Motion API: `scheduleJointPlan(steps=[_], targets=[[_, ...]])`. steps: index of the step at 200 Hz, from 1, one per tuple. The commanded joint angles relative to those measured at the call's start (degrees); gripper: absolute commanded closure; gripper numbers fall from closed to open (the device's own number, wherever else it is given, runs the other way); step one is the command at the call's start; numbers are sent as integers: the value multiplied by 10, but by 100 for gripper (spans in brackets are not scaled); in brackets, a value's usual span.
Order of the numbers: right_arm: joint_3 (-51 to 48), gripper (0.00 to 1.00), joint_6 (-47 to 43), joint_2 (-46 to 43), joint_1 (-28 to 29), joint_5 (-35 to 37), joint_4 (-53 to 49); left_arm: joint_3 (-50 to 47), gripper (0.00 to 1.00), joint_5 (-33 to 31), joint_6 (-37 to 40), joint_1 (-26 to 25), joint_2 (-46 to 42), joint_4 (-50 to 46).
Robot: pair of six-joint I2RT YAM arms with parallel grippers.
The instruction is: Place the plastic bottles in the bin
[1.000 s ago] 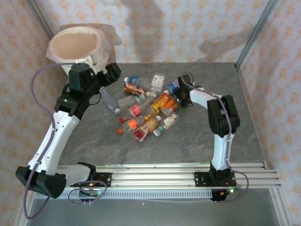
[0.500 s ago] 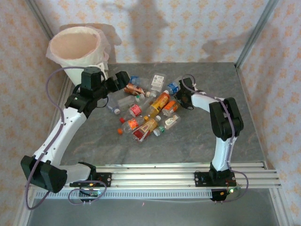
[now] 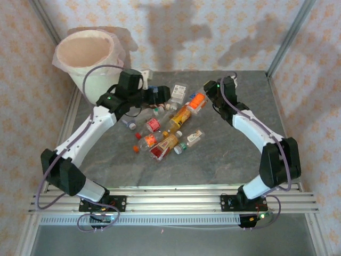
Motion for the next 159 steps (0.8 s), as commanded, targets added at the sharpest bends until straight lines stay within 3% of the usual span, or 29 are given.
scheduleJointPlan(steps=[1,37,79,134,159], targets=[[-12,74,-38,-30,23,-37,53,51,0,41,58,-33,38,-61],[-2,74,-97,-60,59,-55,52,108,0,100,90,-80,110,-87],[0,74,-86,-81,62,-93,70,150,0,47,113,-106,151,-105],[-1,74,-87,-94,63,-103,63,138,33,117,104,-106,158,-44],[-2,73,-90,-94,64,-104,60,133,39,113,99,-106,157,-36]])
